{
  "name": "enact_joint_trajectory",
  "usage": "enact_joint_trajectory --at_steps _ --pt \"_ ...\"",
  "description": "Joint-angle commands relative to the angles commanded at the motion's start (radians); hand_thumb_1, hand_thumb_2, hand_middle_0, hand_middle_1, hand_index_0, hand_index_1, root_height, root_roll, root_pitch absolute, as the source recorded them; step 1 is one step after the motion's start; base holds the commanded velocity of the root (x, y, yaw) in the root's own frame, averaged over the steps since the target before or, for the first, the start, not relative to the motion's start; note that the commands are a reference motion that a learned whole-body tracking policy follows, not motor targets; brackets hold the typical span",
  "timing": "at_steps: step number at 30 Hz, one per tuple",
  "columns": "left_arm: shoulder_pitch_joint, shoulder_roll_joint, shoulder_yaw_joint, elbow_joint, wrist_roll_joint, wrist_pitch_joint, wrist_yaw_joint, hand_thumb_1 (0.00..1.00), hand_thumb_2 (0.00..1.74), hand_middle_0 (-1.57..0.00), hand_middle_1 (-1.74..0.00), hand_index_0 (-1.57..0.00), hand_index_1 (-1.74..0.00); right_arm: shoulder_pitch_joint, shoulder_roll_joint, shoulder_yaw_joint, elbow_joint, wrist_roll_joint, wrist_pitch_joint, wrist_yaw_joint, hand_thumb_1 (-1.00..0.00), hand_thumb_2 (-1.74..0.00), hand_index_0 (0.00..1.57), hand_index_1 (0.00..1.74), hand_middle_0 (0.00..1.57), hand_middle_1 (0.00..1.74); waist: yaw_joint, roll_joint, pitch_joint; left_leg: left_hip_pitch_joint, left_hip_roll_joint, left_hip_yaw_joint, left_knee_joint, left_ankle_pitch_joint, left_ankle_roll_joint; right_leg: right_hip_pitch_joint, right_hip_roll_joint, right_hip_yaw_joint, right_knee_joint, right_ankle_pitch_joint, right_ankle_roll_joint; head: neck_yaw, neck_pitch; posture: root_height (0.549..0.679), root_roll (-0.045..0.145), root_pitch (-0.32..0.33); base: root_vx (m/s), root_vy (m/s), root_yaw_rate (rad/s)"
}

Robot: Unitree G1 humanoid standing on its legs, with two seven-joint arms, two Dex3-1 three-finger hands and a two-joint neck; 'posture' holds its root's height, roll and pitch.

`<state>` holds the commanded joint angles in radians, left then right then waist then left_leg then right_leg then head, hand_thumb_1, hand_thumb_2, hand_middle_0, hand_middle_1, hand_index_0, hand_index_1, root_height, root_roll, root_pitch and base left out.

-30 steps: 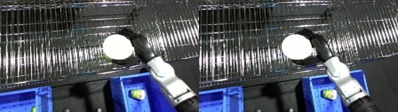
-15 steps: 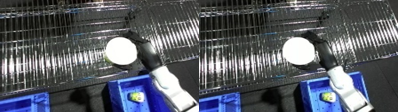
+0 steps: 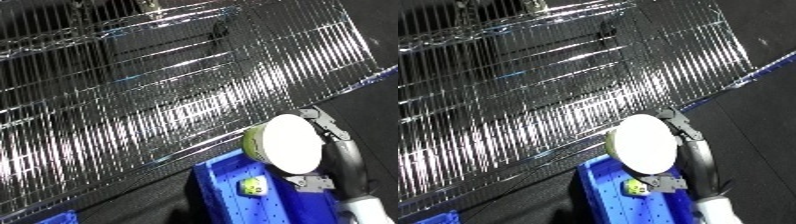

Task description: Pick up the object and place it into the box

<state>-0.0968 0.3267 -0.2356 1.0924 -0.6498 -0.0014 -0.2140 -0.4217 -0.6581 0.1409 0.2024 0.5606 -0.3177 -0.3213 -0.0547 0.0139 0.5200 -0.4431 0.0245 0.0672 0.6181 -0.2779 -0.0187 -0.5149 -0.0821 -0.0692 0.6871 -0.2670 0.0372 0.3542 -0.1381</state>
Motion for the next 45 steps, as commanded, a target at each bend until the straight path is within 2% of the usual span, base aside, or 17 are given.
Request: enact_joint_trajectory --at_steps 3,6,10,14,22,29,36,42,45 --pt "-0.004 -0.001 0.004 0.01 -0.006 -0.001 0.001 0.0 0.0 0.0 0.0 0.0 0.0 0.053 0.02 -0.026 0.058 0.031 -0.005 -0.026 -0.8 -1.39 1.26 1.39 1.26 1.39 -0.016 -0.001 0.0 0.023 0.003 0.008 -0.017 0.001 -0.0029 0.021 0.0037 0.004 -0.023 0.005 0.0019 0.044 -0.031 0.645 0.056 0.087 -0.02 -0.015 -0.156" --pt "-0.007 -0.003 -0.004 0.022 -0.01 -0.007 0.001 0.0 0.0 0.0 0.0 0.0 0.0 0.089 0.036 -0.047 0.169 0.104 -0.006 0.005 -0.8 -1.39 1.26 1.39 1.26 1.39 -0.025 0.0 0.0 0.043 0.004 0.013 -0.027 -0.001 -0.0043 0.039 0.0054 0.007 -0.038 0.008 0.0013 0.099 -0.066 0.647 0.058 0.078 -0.009 -0.004 -0.126" --pt "-0.016 -0.003 -0.022 0.036 -0.016 -0.013 0.001 0.0 0.0 0.0 0.0 0.0 0.0 0.102 0.045 -0.045 0.325 0.171 -0.004 0.079 -0.6 -1.04 0.94 1.04 0.94 1.04 -0.027 0.004 0.0 0.058 0.003 0.016 -0.032 -0.002 -0.0059 0.055 0.0051 0.009 -0.049 0.012 -0.0005 0.169 -0.106 0.649 0.06 0.069 -0.012 -0.006 -0.063" --pt "-0.03 -0.001 -0.039 0.047 -0.018 -0.007 -0.007 0.0 0.0 0.0 0.0 0.0 0.0 0.091 0.051 -0.029 0.475 0.215 0.019 0.134 -0.4 -0.7 0.63 0.7 0.63 0.7 -0.022 0.011 0.0 0.065 -0.003 0.013 -0.035 -0.001 -0.0062 0.065 0.0033 0.01 -0.059 0.018 -0.0028 0.236 -0.153 0.65 0.064 0.063 -0.018 0.0 -0.008" --pt "-0.051 -0.007 -0.08 0.08 0.001 -0.013 -0.033 0.0 0.0 0.0 0.0 0.0 0.0 0.036 0.07 -0.03 0.773 0.224 0.049 0.213 0.0 0.0 0.0 0.0 0.0 0.0 0.0 0.037 0.0 0.087 -0.024 -0.001 -0.05 0.004 -0.0021 0.086 -0.0023 0.009 -0.072 0.021 -0.0042 0.273 -0.243 0.652 0.07 0.047 -0.009 0.01 0.05" --pt "-0.065 0.0 -0.086 0.097 0.007 -0.003 -0.055 0.0 0.0 0.0 0.0 0.0 0.0 0.012 0.093 -0.023 0.911 0.228 0.069 0.267 0.0 0.0 0.0 0.0 0.0 0.0 0.011 0.045 -0.012 0.097 -0.035 -0.011 -0.06 0.011 -0.0003 0.099 -0.002 0.007 -0.078 0.021 -0.0036 0.273 -0.291 0.653 0.073 0.04 -0.003 0.007 0.049" --pt "-0.067 0.001 -0.089 0.105 0.014 0.001 -0.064 0.0 0.0 0.0 0.0 0.0 0.0 0.014 0.113 -0.016 0.945 0.195 0.062 0.303 0.0 0.0 0.0 0.0 0.0 0.0 0.021 0.044 -0.021 0.105 -0.042 -0.017 -0.07 0.019 -0.0011 0.109 -0.0016 0.003 -0.088 0.027 0.0014 0.241 -0.306 0.654 0.073 0.036 -0.011 0.006 0.046" --pt "-0.069 0.008 -0.078 0.111 0.03 0.003 -0.07 0.0 0.0 0.0 0.0 0.0 0.0 0.005 0.132 0.029 0.923 0.146 0.066 0.4 0.0 0.0 0.0 0.0 0.0 0.0 0.032 0.034 -0.028 0.104 -0.043 -0.023 -0.07 0.022 -0.0032 0.116 -0.0005 0.0 -0.088 0.025 0.0021 0.159 -0.32 0.654 0.071 0.032 -0.016 0.003 0.053" --pt "-0.072 0.011 -0.07 0.112 0.042 0.006 -0.072 0.0 0.0 0.0 0.0 0.0 0.0 0.003 0.141 0.055 0.901 0.123 0.076 0.44 0.0 0.0 0.0 0.0 0.0 0.0 0.039 0.029 -0.033 0.102 -0.043 -0.026 -0.069 0.023 -0.0042 0.118 -0.001 -0.002 -0.088 0.022 0.0024 0.062 -0.333 0.654 0.071 0.031 -0.013 0.003 0.086"
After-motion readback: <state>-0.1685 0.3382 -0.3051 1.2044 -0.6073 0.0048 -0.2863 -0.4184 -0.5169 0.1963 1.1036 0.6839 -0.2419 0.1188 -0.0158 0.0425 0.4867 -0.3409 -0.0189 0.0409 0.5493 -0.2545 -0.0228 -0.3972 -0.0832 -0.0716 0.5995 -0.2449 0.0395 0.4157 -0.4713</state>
